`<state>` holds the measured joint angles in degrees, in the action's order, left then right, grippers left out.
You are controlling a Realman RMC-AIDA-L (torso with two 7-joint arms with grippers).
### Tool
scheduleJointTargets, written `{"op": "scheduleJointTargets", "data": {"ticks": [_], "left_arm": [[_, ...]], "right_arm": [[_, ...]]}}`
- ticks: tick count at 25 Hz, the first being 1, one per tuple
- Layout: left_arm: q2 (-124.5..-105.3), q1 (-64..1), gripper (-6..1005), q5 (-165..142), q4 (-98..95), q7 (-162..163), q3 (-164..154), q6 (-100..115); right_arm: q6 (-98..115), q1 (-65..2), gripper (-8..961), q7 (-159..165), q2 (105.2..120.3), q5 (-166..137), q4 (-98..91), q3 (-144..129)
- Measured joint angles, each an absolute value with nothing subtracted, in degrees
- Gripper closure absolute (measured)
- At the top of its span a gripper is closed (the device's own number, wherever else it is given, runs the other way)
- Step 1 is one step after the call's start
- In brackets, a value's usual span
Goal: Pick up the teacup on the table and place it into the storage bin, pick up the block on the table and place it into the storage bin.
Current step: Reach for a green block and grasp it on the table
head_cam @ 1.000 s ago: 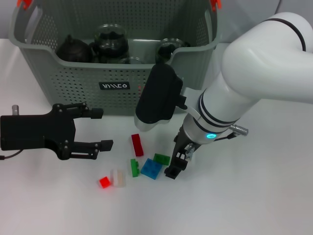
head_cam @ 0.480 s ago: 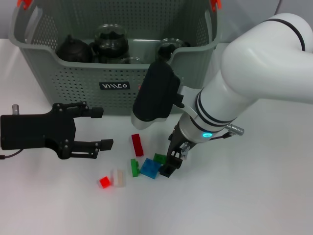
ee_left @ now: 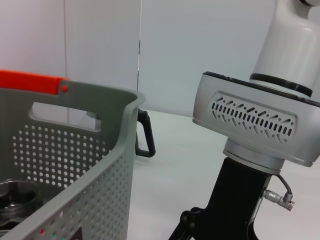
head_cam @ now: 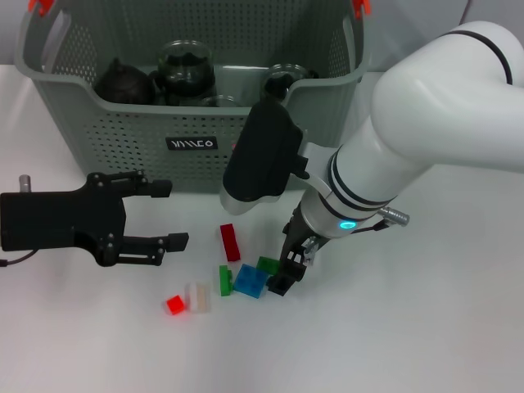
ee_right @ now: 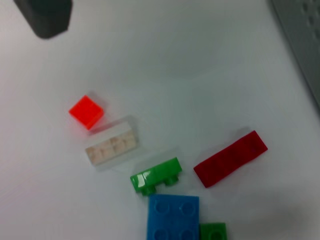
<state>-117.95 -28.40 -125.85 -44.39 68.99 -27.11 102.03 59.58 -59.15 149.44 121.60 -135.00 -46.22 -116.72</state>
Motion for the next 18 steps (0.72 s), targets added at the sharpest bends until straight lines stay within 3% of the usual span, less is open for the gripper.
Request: {"op": "scheduleJointTargets", "data": {"ticks": [10, 12, 18], "left_arm": [[-117.95, -28.45, 152, -125.74, -44.39, 68.99, -26.89, 102.04], [-117.95, -28.46, 152, -125.72, -44.39, 68.99, -26.89, 102.04], [-117.95, -28.48, 152, -125.68, -44.38, 68.99, -26.90, 102.02]], "right_arm": [[59.76, -59.15, 102, 149.52, 121.57, -135.00, -45.97, -116.72], [59.72, -59.15, 307, 149.46, 121.62, -135.00, -45.97, -116.72], [59.42, -59.15, 556, 149.10, 121.72, -134.59, -45.96, -116.72]]}}
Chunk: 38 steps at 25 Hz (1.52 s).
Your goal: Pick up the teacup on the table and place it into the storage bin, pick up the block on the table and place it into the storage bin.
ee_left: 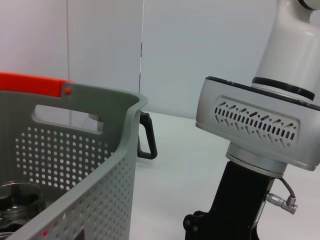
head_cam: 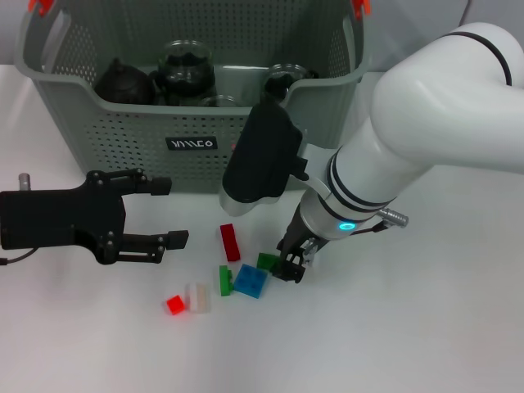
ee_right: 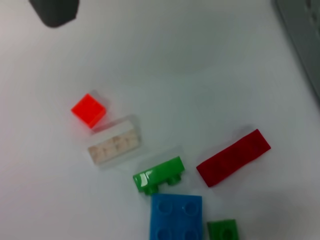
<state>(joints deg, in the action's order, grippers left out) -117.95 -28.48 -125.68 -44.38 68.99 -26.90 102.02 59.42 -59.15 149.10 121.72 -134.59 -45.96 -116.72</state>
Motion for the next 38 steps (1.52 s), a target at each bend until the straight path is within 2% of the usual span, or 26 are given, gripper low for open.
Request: {"op": "scheduleJointTargets", "data": {"ticks": [10, 24, 29, 38], "left_arm": [[-117.95, -28.48, 152, -125.68, -44.38, 68.99, -26.89, 101.78], [-117.95, -28.57, 152, -125.68, -44.30, 68.99, -26.90, 101.76], [-117.95, -28.64, 152, -125.68, -44.30, 68.99, -26.87, 101.72], [-117.87, -28.66, 152, -125.68, -44.29, 68.99, -26.40, 101.68]], "right_arm": [[59.15, -59.26, 614, 148.64, 121.74, -133.45, -45.55, -116.98], [58.35, -59.82, 617, 146.82, 121.72, -131.02, -43.42, -117.58], [58.43, -60.36, 735, 146.81, 121.69, -130.44, -42.69, -117.64], [58.80, -60.48, 746, 147.38, 121.35, -130.43, -43.13, -117.10]]}}
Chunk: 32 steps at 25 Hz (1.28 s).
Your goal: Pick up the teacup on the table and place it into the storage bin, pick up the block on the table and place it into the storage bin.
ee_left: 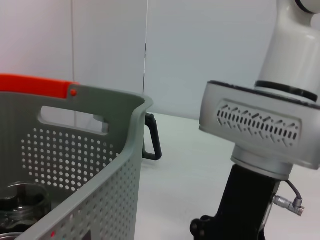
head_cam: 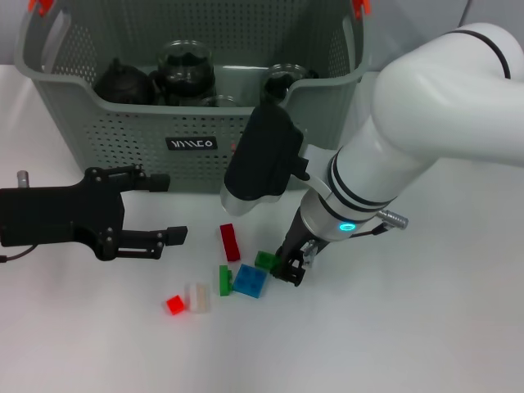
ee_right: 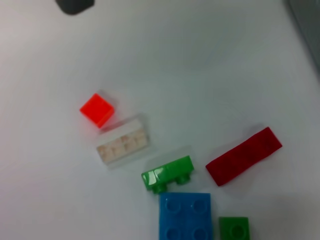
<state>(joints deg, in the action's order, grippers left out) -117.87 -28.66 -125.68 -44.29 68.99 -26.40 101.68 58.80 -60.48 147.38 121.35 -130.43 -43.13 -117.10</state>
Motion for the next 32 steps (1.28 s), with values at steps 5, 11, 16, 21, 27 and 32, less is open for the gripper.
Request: {"op": "scheduleJointTargets", "data": {"ticks": [5, 11, 16, 21, 27, 32], "left_arm": [[-117.79, -28.65, 152, -125.71, -44.29, 68.99, -26.17, 101.72], [-117.70, -28.45, 152, -125.80, -44.29, 68.99, -25.43, 102.16], [-117.60, -28.20, 152, -125.83, -44.29, 69.18, -24.21, 102.24], [-117.60, -28.08, 152, -125.64, -44.29, 69.31, -23.98, 102.30], [-117.66, -27.70, 152, -125.61, -44.29, 69.32, -22.76, 102.35], [-117.76, -27.21, 152, -125.54, -44.29, 69.25, -21.02, 102.70]], "right_arm": [[60.54, -58.70, 748, 149.33, 120.43, -131.92, -47.21, -114.76], [70.81, -52.00, 747, 150.39, 120.46, -140.48, -63.06, -105.15], [80.36, -47.88, 747, 151.61, 120.34, -141.33, -79.43, -98.97], [85.25, -48.02, 748, 152.59, 120.39, -141.20, -91.00, -93.43], [81.52, -52.19, 748, 150.98, 120.48, -146.57, -91.25, -87.36], [72.68, -54.47, 746, 149.10, 120.36, -149.12, -84.22, -85.71]]}}
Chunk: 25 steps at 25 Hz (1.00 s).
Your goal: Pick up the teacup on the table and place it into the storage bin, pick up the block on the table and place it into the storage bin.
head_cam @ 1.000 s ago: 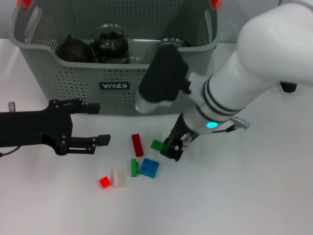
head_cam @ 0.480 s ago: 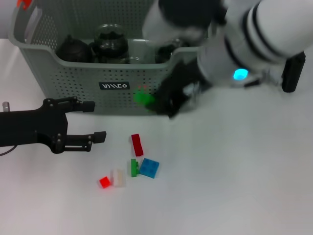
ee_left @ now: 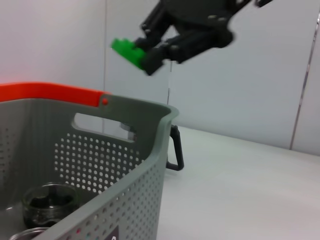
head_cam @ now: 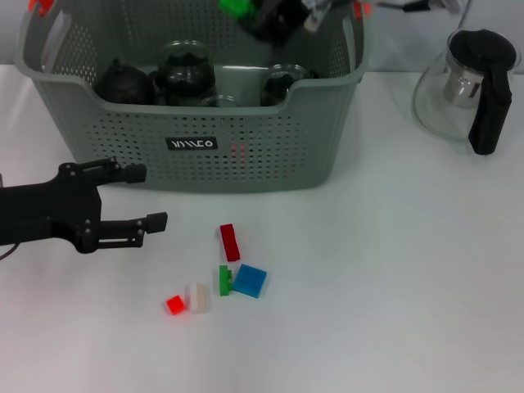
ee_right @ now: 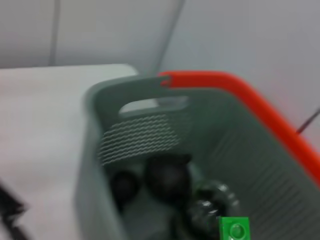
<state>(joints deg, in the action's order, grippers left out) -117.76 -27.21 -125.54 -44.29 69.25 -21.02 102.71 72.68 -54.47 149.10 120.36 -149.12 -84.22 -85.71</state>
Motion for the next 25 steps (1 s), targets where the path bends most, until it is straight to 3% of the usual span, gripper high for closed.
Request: {"op": "scheduleJointTargets", "data": {"ticks": [11, 18, 25], "left_arm": [[-117.79, -27.14, 152, -124.80, -43.97, 70.09, -19.25, 102.71], [-117.54, -27.18, 152, -123.98, -43.58, 71.07, -17.05, 102.72], [-117.50, -26.95, 152, -122.76, -43.16, 71.31, -13.95, 102.82]], "right_arm": [[60.66, -59.98, 742, 145.06, 120.24, -151.12, -64.70, -80.69], [59.88, -55.09, 485, 145.28, 120.43, -152.02, -74.30, -81.36], [60.73, -42.17, 272, 144.83, 120.32, -143.90, -93.21, -85.46]]}}
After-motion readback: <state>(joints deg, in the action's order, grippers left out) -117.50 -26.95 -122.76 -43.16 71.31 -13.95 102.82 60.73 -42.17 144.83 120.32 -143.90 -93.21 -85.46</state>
